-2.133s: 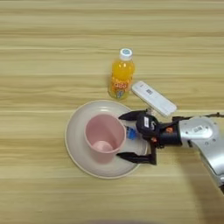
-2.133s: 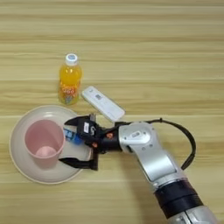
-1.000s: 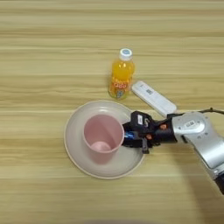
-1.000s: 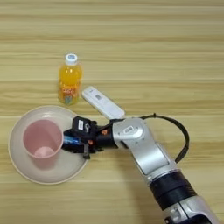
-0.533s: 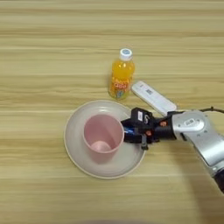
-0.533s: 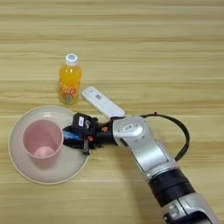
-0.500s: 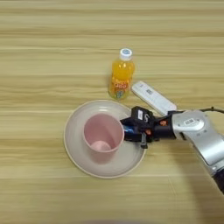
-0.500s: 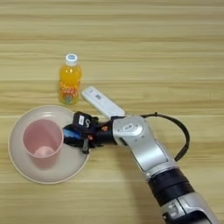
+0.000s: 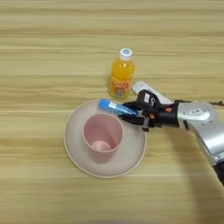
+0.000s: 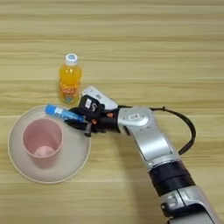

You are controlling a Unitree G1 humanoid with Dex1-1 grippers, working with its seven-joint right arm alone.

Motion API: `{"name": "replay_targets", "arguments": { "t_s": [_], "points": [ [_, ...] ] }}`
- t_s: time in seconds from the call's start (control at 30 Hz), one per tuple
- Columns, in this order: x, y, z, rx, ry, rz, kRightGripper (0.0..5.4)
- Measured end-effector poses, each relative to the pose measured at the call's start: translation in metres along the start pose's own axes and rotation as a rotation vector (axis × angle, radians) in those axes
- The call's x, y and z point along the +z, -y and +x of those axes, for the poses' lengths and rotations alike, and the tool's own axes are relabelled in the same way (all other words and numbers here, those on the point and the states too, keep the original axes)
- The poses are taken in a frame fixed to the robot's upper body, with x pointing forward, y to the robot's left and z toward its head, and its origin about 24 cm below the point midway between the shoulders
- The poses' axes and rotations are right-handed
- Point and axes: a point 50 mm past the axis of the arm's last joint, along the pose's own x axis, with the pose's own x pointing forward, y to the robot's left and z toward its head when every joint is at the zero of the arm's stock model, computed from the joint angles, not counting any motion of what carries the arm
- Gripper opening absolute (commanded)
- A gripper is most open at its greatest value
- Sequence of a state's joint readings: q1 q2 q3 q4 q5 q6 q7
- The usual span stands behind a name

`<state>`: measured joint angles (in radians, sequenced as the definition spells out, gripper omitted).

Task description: Move the objects on the table

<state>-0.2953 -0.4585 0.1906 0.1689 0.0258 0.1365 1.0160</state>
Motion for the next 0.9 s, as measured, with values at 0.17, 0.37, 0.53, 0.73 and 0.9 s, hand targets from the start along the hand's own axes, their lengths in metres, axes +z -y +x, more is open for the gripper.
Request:
{"name": "replay_targets", "arguments": {
  "t_s": [0.17, 0.37, 0.53, 0.73, 0.9],
  "points": [
    [0.000, 0.007, -0.012, -0.025, 0.006, 0.012, 1.40],
    [-0.002, 0.016, -0.027, -0.053, -0.003, 0.012, 1.40],
    [-0.007, 0.022, -0.038, -0.083, -0.025, 0.015, 1.40],
    [-0.015, 0.023, -0.043, -0.083, -0.041, 0.025, 1.40],
    [-0.025, 0.023, -0.044, -0.087, -0.073, 0.029, 1.40]
  ]
}}
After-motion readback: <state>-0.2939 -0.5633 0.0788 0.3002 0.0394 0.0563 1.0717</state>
